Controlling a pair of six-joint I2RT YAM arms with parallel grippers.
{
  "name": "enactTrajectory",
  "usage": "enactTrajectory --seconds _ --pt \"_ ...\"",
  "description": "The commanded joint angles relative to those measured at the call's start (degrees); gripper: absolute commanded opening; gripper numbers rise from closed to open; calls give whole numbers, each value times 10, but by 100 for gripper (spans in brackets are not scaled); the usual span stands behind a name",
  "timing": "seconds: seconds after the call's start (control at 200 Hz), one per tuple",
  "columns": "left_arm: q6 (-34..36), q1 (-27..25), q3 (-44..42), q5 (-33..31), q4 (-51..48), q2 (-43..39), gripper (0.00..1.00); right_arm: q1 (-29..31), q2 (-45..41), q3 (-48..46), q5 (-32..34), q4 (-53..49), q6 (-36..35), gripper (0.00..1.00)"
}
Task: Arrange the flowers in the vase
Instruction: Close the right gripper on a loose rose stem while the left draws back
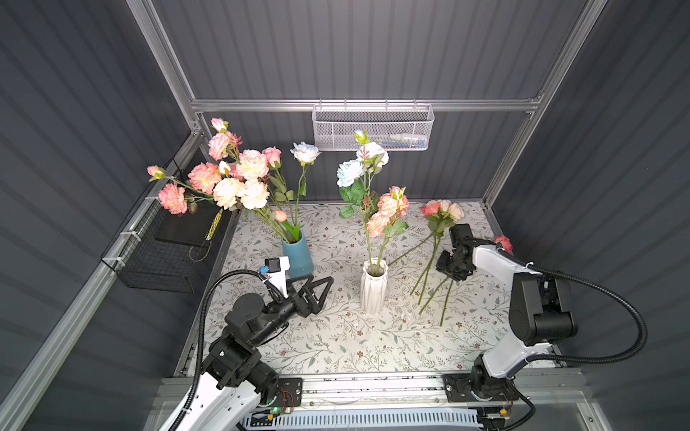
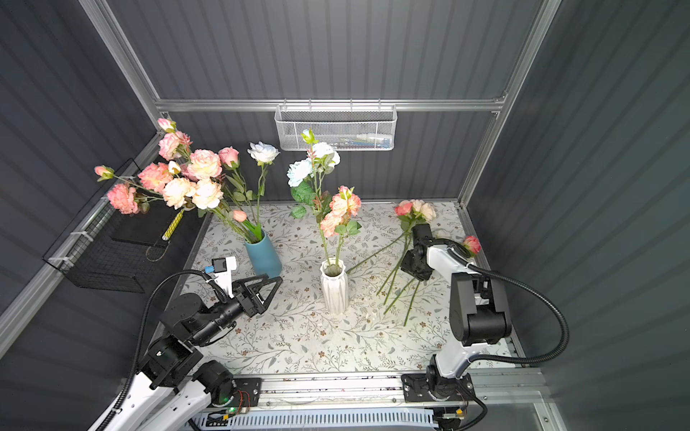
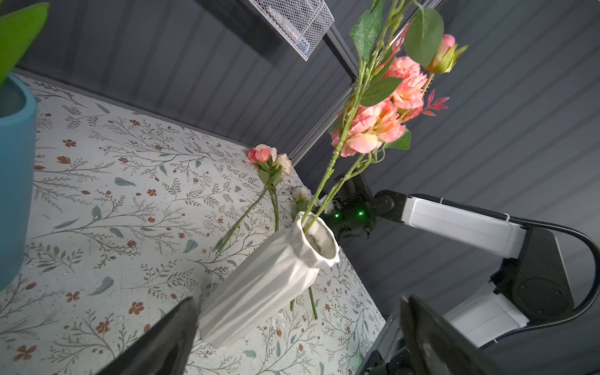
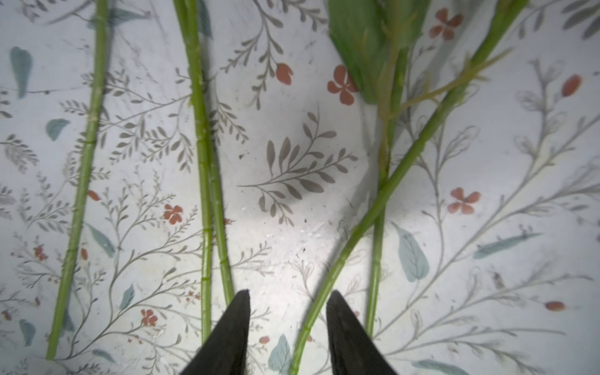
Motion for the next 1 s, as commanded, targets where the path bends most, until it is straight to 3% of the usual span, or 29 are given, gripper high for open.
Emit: enactTrajectory --seconds 0.0,0.5,0.725,0.995 --pt "16 -1 -8 -1 2 -3 100 -1 -12 12 14 -32 -11 43" --pt "32 -1 -9 -20 -35 -36 100 -6 69 23 39 -52 -6 40" --pt "35 -1 -8 -26 -42 -41 100 -6 94 38 42 -59 -15 26" --pt "36 -1 -1 -27 -42 -30 100 -7 67 24 18 -33 -22 7"
